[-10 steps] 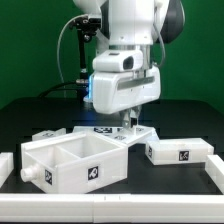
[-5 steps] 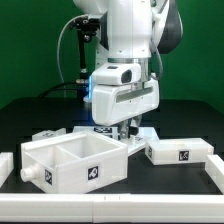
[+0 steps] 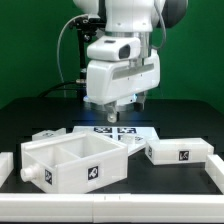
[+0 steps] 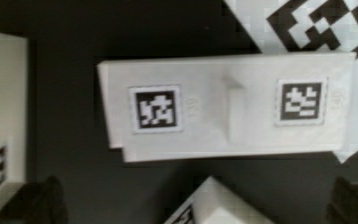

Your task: Assemble cabinet

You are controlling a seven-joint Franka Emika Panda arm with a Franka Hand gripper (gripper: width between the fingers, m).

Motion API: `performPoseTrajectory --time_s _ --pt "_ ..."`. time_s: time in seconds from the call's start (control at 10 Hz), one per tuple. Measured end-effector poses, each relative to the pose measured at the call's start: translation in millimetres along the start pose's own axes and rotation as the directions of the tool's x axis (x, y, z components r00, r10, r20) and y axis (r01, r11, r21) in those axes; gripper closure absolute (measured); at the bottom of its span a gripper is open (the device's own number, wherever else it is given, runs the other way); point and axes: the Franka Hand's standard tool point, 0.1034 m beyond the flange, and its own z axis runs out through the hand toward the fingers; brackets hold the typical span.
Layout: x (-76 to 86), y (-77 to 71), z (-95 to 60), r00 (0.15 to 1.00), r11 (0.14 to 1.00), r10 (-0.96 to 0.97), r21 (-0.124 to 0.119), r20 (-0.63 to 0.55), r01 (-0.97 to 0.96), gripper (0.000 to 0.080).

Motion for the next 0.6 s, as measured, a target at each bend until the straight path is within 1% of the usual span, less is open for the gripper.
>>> performPoseTrajectory --time_s 0.1,0.2,0.3,0.5,0.6 --pt "11.5 15.0 -16.9 0.999 0.998 -0.044 -0.039 -0.027 0.043 0.0014" --pt "8.3 9.9 -10.6 0.999 0.999 -0.035 -0.036 -0.026 0.034 0.0014" --pt "7.0 8.7 -8.8 0.999 0.999 -0.035 -0.029 -0.022 0.034 0.0001" --pt "5.6 10.8 -6.7 0.999 0.999 -0.026 -0.028 -0.023 0.026 0.0003" --pt "0.4 23.2 1.7 0.998 0.998 0.049 -0.024 -0.035 -0.05 0.0003"
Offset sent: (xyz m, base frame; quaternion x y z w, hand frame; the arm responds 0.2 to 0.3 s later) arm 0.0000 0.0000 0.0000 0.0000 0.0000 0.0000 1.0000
